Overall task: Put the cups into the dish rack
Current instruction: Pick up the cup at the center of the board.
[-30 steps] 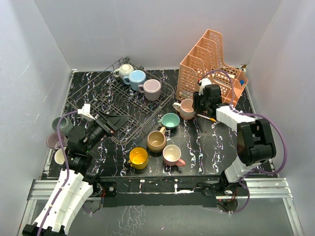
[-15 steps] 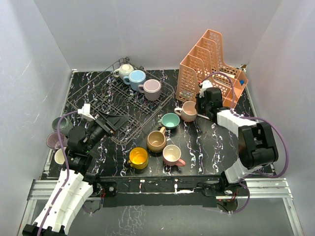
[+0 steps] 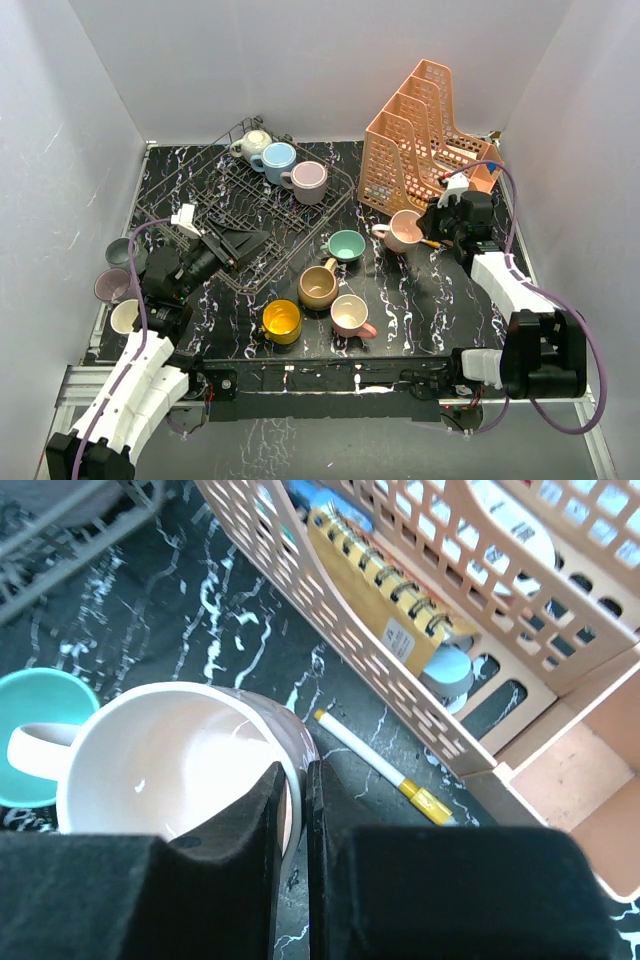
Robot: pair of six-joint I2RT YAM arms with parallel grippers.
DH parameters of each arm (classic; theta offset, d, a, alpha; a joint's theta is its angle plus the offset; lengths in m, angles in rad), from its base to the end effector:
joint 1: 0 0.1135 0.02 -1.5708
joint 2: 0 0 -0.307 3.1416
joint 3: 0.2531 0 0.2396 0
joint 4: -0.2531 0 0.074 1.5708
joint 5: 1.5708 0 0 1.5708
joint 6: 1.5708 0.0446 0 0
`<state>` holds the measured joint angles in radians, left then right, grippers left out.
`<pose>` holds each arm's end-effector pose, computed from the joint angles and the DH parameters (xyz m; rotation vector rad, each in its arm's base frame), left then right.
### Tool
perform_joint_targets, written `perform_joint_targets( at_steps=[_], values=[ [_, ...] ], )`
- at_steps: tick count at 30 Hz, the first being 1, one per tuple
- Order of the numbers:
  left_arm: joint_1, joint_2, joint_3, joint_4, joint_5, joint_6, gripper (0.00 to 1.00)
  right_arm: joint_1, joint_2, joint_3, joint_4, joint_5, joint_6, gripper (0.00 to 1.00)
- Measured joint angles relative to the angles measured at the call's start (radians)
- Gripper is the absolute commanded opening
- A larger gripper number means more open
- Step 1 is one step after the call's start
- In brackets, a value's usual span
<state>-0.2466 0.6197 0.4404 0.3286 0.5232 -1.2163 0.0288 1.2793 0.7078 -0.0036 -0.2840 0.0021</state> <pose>0.1113 -0.0510 0.3262 -0.2999 1.6175 -1.5319 0.2569 0.0199 0.2690 -0.1940 2.1283 0.3225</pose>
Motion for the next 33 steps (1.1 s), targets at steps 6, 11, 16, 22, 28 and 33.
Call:
perform_joint_targets(
  at_steps=[6,11,16,22,28,33],
  values=[
    [-0.061,0.069,0.012,0.064,-0.005,-0.037,0.86,-0.084,-0.072,-0.003,-0.002,-0.166,-0.003,0.08],
    [-0.251,0.170,0.060,0.116,-0.092,-0.024,0.84,-0.146,-0.074,-0.002,-0.031,-0.329,-0.002,0.08],
    [-0.467,0.312,0.079,0.213,-0.241,-0.037,0.85,-0.194,-0.076,-0.002,-0.030,-0.478,0.027,0.08],
    [-0.637,0.509,0.141,0.330,-0.412,-0.094,0.86,-0.208,-0.093,0.007,-0.011,-0.620,0.083,0.08],
    [-0.707,0.650,0.247,0.426,-0.503,-0.223,0.86,-0.208,-0.094,0.038,0.059,-0.727,0.160,0.08],
    [-0.747,0.681,0.255,0.458,-0.603,-0.362,0.87,-0.208,-0.094,0.063,0.146,-0.787,0.227,0.08]
  ],
)
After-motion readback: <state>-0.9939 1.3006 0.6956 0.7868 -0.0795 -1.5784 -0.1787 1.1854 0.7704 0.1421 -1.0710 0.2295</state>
